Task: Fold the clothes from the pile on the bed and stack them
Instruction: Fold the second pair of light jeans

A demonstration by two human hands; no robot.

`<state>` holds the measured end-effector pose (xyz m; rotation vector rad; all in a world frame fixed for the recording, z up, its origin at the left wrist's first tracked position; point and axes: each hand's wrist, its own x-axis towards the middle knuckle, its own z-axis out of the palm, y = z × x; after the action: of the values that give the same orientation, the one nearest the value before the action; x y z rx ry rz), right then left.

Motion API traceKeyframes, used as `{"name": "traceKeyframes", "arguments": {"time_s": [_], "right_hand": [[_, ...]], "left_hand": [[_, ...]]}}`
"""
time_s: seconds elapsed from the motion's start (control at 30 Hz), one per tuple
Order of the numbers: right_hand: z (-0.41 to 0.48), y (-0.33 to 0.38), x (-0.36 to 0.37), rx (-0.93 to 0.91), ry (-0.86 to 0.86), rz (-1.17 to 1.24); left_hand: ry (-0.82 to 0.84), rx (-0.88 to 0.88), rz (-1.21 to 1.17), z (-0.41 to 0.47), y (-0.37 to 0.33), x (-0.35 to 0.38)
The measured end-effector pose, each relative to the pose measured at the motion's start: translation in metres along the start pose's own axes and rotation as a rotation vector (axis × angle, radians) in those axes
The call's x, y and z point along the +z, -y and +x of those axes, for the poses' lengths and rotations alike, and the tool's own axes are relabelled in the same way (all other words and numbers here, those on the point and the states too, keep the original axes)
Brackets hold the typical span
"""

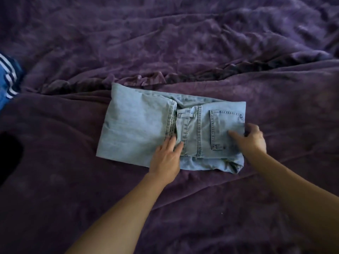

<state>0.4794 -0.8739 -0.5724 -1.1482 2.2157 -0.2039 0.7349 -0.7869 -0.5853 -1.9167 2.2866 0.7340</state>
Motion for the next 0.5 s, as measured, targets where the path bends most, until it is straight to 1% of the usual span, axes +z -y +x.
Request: {"name": "traceKeyframes", "arguments": {"time_s": [0.03, 0.07, 0.1, 0.13, 0.2, 0.27, 0.3, 0.33, 0.4, 0.43, 0.5], "right_hand": [[0.003, -0.009, -0.001, 0.085, 0.107, 0.085], [0.002, -0.015, 0.000, 0.121, 0.191, 0.166], [0.001, -0.017, 0.001, 0.113, 0.240, 0.230], [-0.001, -0.016, 0.000, 0.083, 0.249, 0.271], [-0.012, -0.009, -0.011, 0.013, 0.203, 0.339], [-0.035, 0.008, -0.029, -0.075, 0.192, 0.412], [-0.049, 0.021, -0.038, -0.125, 0.215, 0.443], [-0.065, 0.036, -0.046, -0.173, 0.252, 0.469], [-0.097, 0.074, -0.054, -0.260, 0.330, 0.498], [-0.111, 0.096, -0.053, -0.307, 0.352, 0.481], [-0.132, 0.140, -0.036, -0.394, 0.369, 0.382]], "left_hand": [[0.073, 0.007, 0.049, 0.005, 0.001, 0.008], [0.127, 0.002, 0.083, 0.009, 0.003, 0.014], [0.157, -0.006, 0.102, 0.013, 0.005, 0.017], [0.171, -0.009, 0.106, 0.016, 0.007, 0.019], [0.191, 0.016, 0.094, 0.020, 0.009, 0.016], [0.207, 0.044, 0.018, 0.020, 0.011, 0.006], [0.187, 0.040, -0.082, 0.018, 0.013, -0.002], [0.132, 0.018, -0.227, 0.015, 0.016, -0.011], [-0.051, -0.095, -0.513, 0.004, 0.028, -0.031], [-0.149, -0.174, -0.603, -0.005, 0.039, -0.042], [-0.295, -0.324, -0.687, -0.027, 0.068, -0.060]]}}
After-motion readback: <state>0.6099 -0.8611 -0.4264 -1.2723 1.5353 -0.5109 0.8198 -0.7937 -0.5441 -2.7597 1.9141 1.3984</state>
